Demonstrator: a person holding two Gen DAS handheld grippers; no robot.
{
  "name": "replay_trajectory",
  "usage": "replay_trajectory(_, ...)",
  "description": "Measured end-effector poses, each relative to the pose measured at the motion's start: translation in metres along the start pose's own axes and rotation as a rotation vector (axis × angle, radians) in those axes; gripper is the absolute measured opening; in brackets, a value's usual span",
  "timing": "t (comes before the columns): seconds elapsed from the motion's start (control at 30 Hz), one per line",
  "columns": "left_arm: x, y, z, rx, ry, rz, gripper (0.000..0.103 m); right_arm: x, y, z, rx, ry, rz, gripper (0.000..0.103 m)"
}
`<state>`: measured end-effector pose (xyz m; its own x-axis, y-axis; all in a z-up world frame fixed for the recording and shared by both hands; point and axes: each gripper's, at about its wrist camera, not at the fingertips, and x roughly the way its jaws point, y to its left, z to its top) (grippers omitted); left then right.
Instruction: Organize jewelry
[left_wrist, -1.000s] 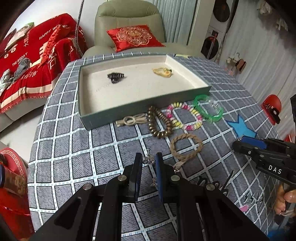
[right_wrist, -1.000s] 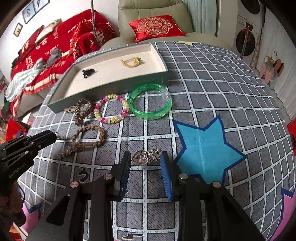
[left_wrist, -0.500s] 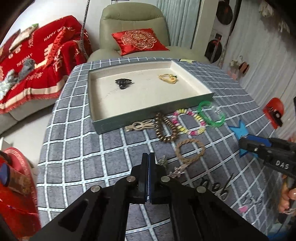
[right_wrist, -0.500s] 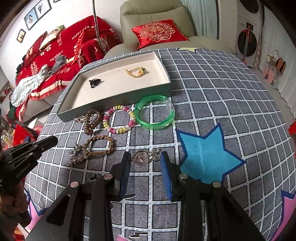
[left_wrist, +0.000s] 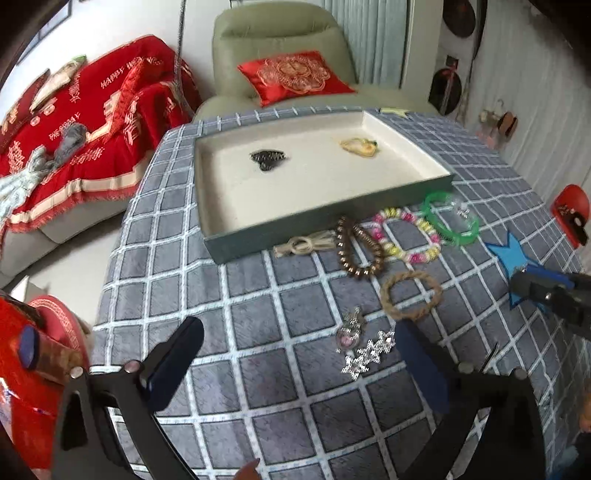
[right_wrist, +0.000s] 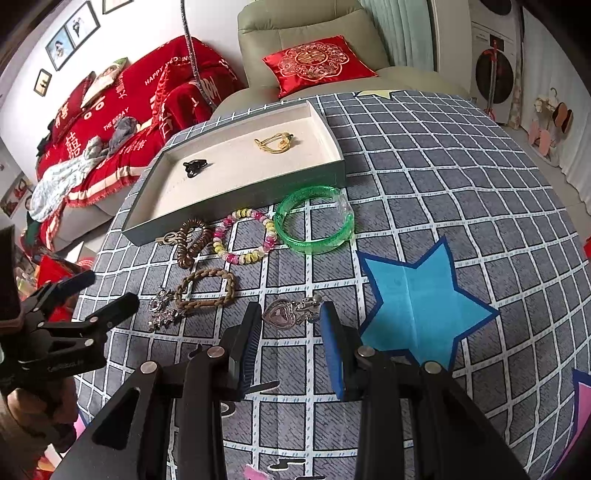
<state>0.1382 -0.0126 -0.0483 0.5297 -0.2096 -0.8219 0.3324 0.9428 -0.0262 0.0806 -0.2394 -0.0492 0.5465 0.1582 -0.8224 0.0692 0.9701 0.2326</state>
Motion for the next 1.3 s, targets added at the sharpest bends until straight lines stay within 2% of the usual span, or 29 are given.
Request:
replay_trajectory(0.07,0.008,-0.001,0.0,-0.001,0.007,-0.002,0.103,0.001,-0.001,0.001,-0.004,0.003,0.0,0.035)
replay_trajectory(0.23,0.033,0.003,0.001,-0.008,0.019,0.059,0.103,0.0,-0.001,-0.001,0.001,0.002,0.004,0.035)
replay_trajectory(0.3,0.046,0.005,0.002,0.006,0.04,0.063,0.103,-0.001,-0.001,-0.001,0.002,0.0,0.005,0.035)
replay_trajectory(0.47,0.061,0.01,0.002,0.04,0.076,0.02,0.103,-0.001,-0.002,-0.002,0.007,0.001,0.005,0.035)
replay_trajectory(0.77,0.071,0.002,0.005,0.062,0.086,-0.032,0.103,-0.001,-0.002,-0.002,0.007,0.004,0.003,0.035)
replay_trajectory(0.93,0.071,0.0,0.009,0.077,0.093,-0.091,0.083,0.0,-0.002,-0.002,0.013,0.005,0.01,0.035)
replay_trajectory(1.13,0.064,-0.002,0.01,0.087,0.092,-0.091,0.081,-0.002,0.0,-0.002,0.015,0.0,0.015,0.035)
replay_trajectory(1.2,0.061,0.0,0.011,0.08,0.101,-0.041,0.081,-0.003,0.0,-0.002,0.018,-0.003,0.015,0.035)
replay_trajectory(1.3,0.056,0.003,0.008,0.068,0.099,-0.052,0.081,-0.004,-0.001,-0.003,0.019,-0.006,0.016,0.035)
